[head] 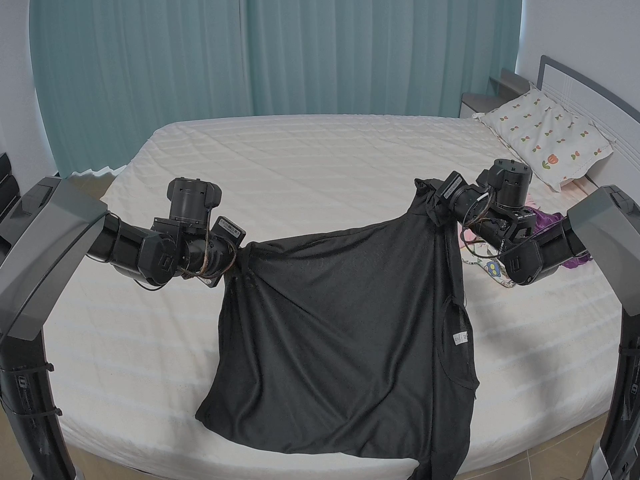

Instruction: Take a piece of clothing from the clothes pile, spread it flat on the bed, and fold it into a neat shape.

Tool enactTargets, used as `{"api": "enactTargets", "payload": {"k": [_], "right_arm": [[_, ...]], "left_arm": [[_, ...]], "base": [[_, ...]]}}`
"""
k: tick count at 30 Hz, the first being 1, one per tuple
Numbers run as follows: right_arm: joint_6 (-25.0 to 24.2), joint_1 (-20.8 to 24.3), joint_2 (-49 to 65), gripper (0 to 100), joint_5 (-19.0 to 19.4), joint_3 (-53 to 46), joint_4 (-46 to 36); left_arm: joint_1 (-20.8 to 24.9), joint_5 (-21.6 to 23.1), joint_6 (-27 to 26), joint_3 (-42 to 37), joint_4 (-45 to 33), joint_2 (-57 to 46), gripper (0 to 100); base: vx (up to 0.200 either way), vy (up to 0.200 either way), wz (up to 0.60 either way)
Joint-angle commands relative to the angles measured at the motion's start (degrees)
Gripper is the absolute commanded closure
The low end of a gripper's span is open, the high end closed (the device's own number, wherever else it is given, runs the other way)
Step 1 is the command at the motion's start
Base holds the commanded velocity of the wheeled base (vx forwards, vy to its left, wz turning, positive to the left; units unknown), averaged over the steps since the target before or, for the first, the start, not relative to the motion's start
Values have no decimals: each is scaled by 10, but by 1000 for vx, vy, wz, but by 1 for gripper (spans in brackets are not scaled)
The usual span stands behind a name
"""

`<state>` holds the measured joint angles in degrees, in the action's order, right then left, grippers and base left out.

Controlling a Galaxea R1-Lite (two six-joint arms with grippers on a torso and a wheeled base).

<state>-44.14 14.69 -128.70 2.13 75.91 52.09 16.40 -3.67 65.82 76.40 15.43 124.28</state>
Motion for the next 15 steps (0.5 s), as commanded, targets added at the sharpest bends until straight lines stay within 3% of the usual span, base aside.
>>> {"api": "enactTargets", "payload": {"k": [1,8,9,11,12,15], "right_arm": [[3,3,-22,100,-1,7,3],[1,6,-40,100,-4,21,5],[1,6,-44,100,-6,26,5],[0,6,-50,100,-9,31,4],[-1,6,-60,0,-13,32,4],[1,6,-77,0,-15,32,-5]], "left_arm": [[0,1,0,1,0,3,100],[-1,1,4,5,4,18,100],[-2,1,5,6,4,21,0],[-4,0,5,10,3,27,0],[-6,0,5,14,2,36,0],[-7,-1,12,15,3,47,0]], "base": [[0,0,0],[0,0,0],[0,0,0],[0,0,0],[0,0,0],[0,0,0]]}}
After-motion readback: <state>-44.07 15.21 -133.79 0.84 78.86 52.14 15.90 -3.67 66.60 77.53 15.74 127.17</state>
